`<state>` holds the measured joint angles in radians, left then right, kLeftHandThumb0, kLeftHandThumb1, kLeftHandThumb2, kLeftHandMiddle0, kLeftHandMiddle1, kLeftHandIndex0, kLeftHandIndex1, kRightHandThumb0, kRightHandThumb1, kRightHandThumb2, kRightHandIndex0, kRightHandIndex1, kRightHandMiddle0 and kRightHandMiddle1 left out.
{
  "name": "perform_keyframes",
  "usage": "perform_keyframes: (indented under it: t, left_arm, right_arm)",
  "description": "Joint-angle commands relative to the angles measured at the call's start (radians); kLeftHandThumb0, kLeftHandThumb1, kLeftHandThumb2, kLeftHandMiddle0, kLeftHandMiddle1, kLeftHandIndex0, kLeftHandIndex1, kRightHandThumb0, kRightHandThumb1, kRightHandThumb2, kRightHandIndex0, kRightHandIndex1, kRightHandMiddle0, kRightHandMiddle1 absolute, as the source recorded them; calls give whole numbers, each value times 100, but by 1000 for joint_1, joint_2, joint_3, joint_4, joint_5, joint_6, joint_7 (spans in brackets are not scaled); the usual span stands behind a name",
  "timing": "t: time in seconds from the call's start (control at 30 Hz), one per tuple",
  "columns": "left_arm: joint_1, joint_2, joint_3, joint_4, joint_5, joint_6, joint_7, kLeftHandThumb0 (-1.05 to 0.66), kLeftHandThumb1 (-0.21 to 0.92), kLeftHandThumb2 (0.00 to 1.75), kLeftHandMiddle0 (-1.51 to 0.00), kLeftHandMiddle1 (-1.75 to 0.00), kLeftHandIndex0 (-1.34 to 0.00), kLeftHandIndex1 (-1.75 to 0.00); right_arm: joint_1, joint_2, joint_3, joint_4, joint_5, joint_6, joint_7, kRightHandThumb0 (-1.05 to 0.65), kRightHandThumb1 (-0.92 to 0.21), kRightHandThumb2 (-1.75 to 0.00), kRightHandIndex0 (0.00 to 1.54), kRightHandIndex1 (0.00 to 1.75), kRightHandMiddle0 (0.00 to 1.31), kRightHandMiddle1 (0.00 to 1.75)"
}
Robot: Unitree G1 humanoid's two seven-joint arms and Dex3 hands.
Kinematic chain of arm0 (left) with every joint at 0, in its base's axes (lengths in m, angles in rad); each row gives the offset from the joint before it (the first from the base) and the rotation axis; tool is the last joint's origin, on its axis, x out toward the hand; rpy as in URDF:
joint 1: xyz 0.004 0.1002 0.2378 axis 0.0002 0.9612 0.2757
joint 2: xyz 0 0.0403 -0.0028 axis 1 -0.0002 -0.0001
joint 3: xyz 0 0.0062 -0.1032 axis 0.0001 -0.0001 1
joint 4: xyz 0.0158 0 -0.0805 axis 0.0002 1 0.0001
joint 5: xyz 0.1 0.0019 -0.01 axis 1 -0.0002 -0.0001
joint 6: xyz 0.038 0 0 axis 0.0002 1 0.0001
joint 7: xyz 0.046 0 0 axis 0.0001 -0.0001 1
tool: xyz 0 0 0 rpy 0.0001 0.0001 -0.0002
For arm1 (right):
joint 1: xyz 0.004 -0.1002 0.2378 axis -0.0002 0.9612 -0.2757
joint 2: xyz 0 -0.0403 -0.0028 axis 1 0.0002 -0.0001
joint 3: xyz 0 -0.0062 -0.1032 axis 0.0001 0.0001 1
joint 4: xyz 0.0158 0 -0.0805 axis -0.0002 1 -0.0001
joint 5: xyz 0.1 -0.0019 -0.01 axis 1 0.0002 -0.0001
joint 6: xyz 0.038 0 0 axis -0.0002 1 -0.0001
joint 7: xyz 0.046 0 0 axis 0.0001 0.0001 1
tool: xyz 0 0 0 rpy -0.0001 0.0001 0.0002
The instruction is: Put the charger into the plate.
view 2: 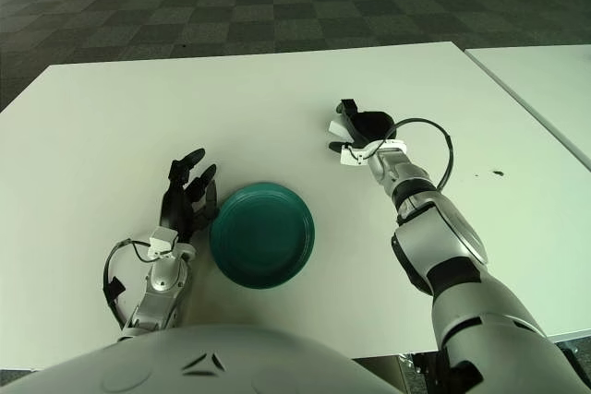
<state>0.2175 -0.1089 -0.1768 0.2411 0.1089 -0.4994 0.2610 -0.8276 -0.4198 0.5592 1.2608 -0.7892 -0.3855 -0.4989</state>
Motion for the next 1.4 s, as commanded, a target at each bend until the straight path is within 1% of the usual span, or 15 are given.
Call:
perform_keyframes:
  t: [0.0,0.07,0.2,0.27,0.4,0.57,0.67,0.73,0.8,0.87,0.93,1.03,1.17,1.33,1.37]
  left_arm:
    - [60,-17,3,129,-2,-4,-10,-72,92,83,-68,-3,-16,-88]
    - [60,-19,3,131,-10,-9,-14,-72,92,81,-68,-3,-17,-88]
    - [60,-19,-2,126,-20,-2,-22,-73,92,80,-68,-3,-18,-88]
    - [61,-18,-4,121,-18,8,-23,-73,92,80,-69,-3,-18,-88]
    - [62,-19,-2,123,-19,9,-25,-72,92,80,-70,-4,-19,-88]
    - [59,-28,5,131,-33,-20,-23,-71,92,79,-73,-6,-21,-89]
    - [59,-31,4,134,-35,-27,-19,-71,92,78,-73,-6,-21,-89]
    - [58,-33,3,131,-32,-23,-11,-72,92,78,-73,-6,-21,-89]
    - [60,-31,0,124,-27,-9,-8,-73,92,80,-72,-6,-22,-89]
    - [61,-28,-3,118,-25,4,-10,-73,92,80,-72,-6,-21,-89]
    - [64,-23,-6,110,-25,21,-17,-73,92,81,-72,-6,-21,-88]
    - [63,-28,-2,112,-35,14,-17,-72,92,81,-72,-6,-20,-88]
    - [67,-24,-4,107,-35,12,-21,-72,92,81,-73,-7,-20,-88]
    - [69,-25,-4,104,-24,9,-11,-75,92,82,-74,-8,-20,-88]
    - [73,-25,-5,100,-29,18,-16,-75,92,83,-74,-8,-20,-88]
  right_arm:
    - [-85,-50,-20,-149,16,-62,47,-47,-92,-75,102,175,84,175]
    - [-64,-76,-27,-253,11,-67,88,-47,-92,-75,102,175,85,175]
    - [-39,-103,-28,-349,2,-80,153,-47,-92,-73,101,175,86,175]
    - [-10,-119,-30,-417,2,-86,188,-48,-92,-72,100,175,86,175]
    - [33,-126,-32,-535,0,-90,243,-49,-92,-72,102,175,88,175]
    - [24,-151,-39,-606,-2,-114,322,-48,-92,-70,106,175,92,175]
    - [23,-156,-42,-636,-4,-128,371,-47,-92,-68,107,175,92,175]
    - [29,-152,-41,-677,-2,-128,417,-46,-92,-67,107,175,92,175]
    - [73,-148,-43,-832,1,-99,498,-45,-91,-69,106,175,92,175]
    - [87,-148,-36,-893,-12,-94,531,-44,-90,-70,106,175,92,175]
    - [138,-157,-34,-988,-27,-94,547,-45,-89,-71,106,175,92,175]
    - [189,-158,-31,-1051,-27,-114,551,-45,-89,-72,106,175,92,175]
    - [251,-149,-40,-1138,-25,-122,562,-46,-92,-67,108,175,90,175]
    - [266,-139,-37,-1209,-44,-181,570,-46,-92,-64,105,175,86,175]
    - [274,-138,-37,-1239,-48,-190,579,-46,-92,-64,105,175,85,175]
